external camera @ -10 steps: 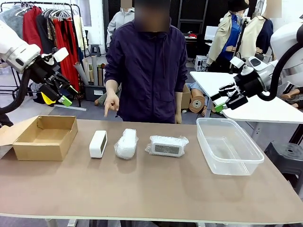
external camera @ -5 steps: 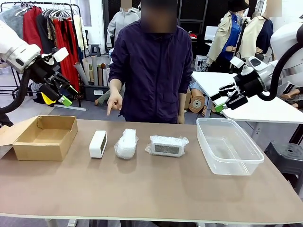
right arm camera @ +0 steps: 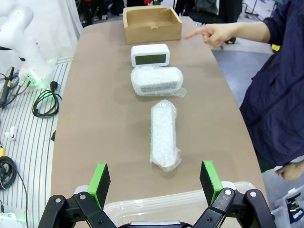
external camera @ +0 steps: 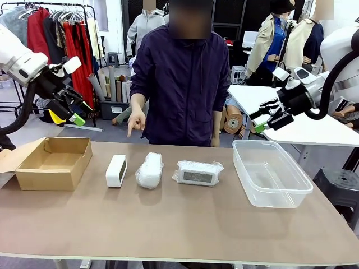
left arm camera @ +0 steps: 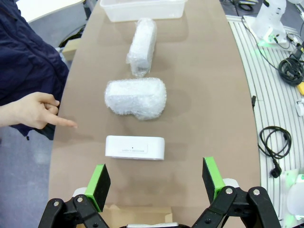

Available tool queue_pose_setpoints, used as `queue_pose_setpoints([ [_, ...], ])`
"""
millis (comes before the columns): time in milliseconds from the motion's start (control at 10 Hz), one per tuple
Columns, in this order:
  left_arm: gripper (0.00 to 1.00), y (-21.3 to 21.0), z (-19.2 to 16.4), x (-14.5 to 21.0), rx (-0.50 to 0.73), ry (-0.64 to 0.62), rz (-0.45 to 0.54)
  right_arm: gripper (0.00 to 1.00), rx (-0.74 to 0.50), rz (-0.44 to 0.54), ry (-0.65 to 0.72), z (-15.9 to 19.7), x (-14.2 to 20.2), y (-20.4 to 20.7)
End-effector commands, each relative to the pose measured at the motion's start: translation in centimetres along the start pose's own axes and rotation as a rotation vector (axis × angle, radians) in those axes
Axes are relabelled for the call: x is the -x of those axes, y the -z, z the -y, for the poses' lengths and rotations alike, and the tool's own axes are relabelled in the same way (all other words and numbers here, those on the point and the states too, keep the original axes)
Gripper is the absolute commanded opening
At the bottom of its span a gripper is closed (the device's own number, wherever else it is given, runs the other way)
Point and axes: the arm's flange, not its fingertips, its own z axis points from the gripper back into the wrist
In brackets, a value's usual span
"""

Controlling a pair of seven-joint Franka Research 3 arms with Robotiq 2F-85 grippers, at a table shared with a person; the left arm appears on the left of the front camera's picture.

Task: Separate and place wrapped and unwrapped clocks.
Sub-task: Pick up the Digital clock indicated by the person.

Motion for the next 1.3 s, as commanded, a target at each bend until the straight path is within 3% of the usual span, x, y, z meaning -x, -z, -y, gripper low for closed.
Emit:
queue_pose_setpoints([
  [0, 1.0, -0.3, 0.1, 0.1, 0.004, 0.012, 0.005, 1.0, -0.001, -0.005, -0.005, -0.1, -0.1, -0.1],
  [500, 1.0, -0.3, 0.1, 0.1, 0.004, 0.012, 0.005, 1.0, 0.0, 0.0, 0.0, 0.0, 0.0, 0.0],
  [600, 1.0, -0.3, 0.1, 0.1, 0.004, 0.012, 0.005, 1.0, -0.044, 0.011, 0.017, -0.2, -1.8, 1.3],
  [1000, 1.0, -0.3, 0.1, 0.1, 0.004, 0.012, 0.005, 1.0, -0.007, -0.111, 0.192, 0.0, -11.0, 10.0],
  [1200, 1.0, -0.3, 0.1, 0.1, 0.004, 0.012, 0.005, 1.0, 0.054, -0.238, 0.302, 0.3, -15.6, 14.2],
])
